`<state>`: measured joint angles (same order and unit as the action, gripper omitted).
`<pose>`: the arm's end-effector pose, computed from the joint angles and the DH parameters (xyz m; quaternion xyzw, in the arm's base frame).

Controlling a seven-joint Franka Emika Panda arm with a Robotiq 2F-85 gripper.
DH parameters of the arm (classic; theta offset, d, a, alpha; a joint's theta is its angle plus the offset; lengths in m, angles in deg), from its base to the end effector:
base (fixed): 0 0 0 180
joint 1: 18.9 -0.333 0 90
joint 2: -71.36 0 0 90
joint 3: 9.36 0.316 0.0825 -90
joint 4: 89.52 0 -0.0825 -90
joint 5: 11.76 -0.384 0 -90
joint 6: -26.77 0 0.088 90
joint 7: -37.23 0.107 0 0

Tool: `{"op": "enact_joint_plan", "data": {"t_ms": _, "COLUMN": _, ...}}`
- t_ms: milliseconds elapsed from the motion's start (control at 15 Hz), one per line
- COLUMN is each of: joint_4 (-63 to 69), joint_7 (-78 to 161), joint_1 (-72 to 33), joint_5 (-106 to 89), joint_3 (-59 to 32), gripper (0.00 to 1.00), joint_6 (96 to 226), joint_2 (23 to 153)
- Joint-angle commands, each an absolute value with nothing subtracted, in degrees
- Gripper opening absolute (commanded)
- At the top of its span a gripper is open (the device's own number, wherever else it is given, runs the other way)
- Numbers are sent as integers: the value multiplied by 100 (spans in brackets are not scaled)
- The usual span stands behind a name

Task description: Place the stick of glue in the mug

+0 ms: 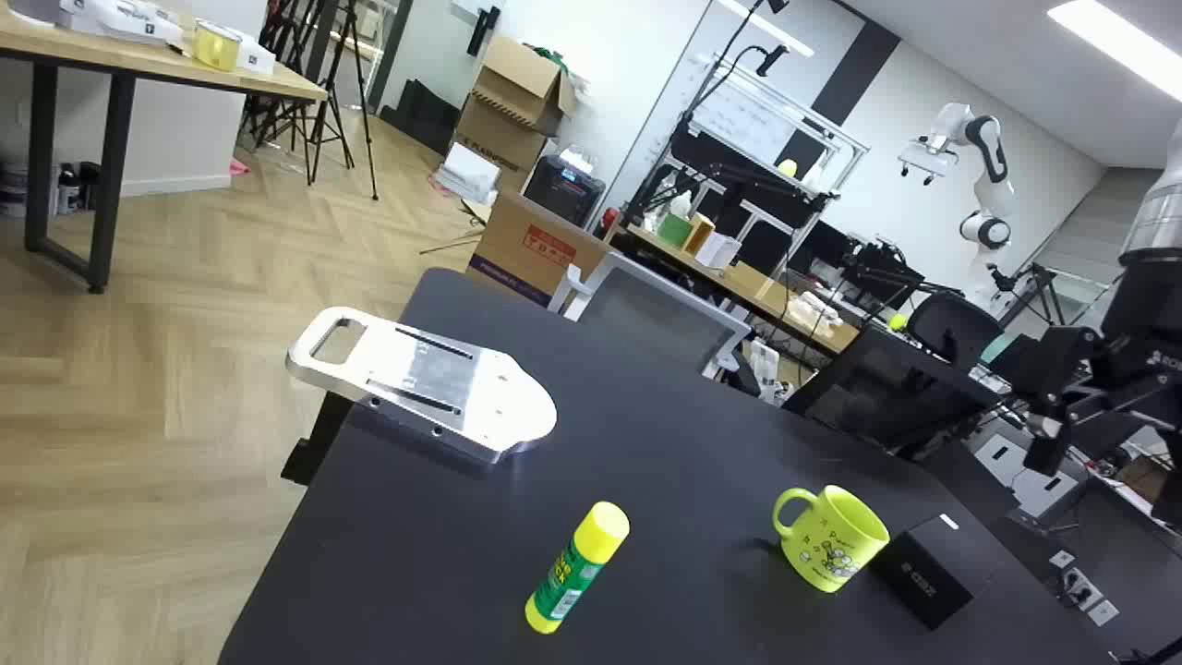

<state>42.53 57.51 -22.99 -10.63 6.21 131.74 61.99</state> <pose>0.4234 0.1505 0.3890 0.9871 -0.0065 -0.1372 0.0821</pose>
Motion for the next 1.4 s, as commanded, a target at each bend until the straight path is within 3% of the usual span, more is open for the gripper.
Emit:
{"op": "enact_joint_plan", "data": {"t_ms": 0, "joint_4": 4247, "joint_7": 5772, "joint_1": -2462, "joint_5": -1038, "joint_3": 462, "gripper": 100, "joint_6": 13175, "joint_2": 6211}}
{"op": "enact_joint_plan", "data": {"t_ms": 600, "joint_4": 4247, "joint_7": 5772, "joint_1": -2462, "joint_5": -1038, "joint_3": 462, "gripper": 100, "joint_6": 13179, "joint_2": 6211}}
{"op": "enact_joint_plan", "data": {"t_ms": 1333, "joint_4": 3770, "joint_7": 6437, "joint_1": -3269, "joint_5": -363, "joint_3": 966, "gripper": 100, "joint_6": 15519, "joint_2": 7308}}
